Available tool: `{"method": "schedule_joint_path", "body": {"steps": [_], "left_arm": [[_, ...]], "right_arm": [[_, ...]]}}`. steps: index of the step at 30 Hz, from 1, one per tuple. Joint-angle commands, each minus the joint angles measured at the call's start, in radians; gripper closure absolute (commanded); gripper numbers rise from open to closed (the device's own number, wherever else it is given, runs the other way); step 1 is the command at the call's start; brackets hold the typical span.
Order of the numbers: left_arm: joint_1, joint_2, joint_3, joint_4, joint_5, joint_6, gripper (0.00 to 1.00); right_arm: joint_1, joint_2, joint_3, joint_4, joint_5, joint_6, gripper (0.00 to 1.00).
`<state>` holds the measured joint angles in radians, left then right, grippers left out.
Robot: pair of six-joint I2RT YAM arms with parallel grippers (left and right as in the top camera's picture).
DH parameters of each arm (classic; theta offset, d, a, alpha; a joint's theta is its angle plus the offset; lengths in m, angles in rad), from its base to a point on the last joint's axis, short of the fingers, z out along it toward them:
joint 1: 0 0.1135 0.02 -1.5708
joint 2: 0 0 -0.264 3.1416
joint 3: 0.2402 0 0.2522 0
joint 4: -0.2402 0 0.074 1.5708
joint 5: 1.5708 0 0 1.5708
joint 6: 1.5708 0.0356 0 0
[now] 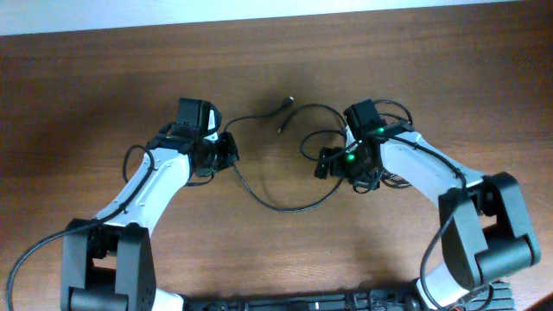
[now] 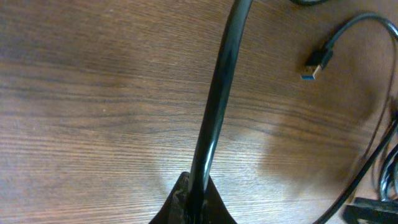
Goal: Untangle cables
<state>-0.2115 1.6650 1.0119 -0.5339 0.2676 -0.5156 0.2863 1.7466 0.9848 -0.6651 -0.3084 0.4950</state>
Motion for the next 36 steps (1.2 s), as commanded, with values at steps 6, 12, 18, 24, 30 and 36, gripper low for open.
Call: {"method": "schedule_joint_path", "body": {"steps": [6,12,18,24,30,36], "left_arm": [[-0.048,0.014,0.003,0.009,-0.034,-0.129,1.0],[-0.176,0.121,0.003,0.175,-0.033,-0.252,1.0],[-0.193,0.214,0.003,0.25,-0.019,-0.517,1.0],[-0.193,0.214,0.003,0.249,0.148,-0.821,1.0],[-0.192,0.214,0.003,0.249,0.295,-0.853,1.0],[-0.168,0.214,0.003,0.249,0.294,-0.763,0.82]], "right_arm": [[0.115,0.066,-0.005,0.121,-0.162,-0.385,0.01],[0.135,0.065,-0.001,0.119,-0.301,-0.557,0.02],[0.206,0.065,-0.001,0.138,-0.204,-0.432,0.01],[0.286,0.067,-0.001,0.207,-0.001,-0.121,0.01],[0.366,0.067,-0.001,0.201,0.188,0.013,0.36],[0.366,0.048,-0.001,0.187,0.187,0.016,0.96]]}}
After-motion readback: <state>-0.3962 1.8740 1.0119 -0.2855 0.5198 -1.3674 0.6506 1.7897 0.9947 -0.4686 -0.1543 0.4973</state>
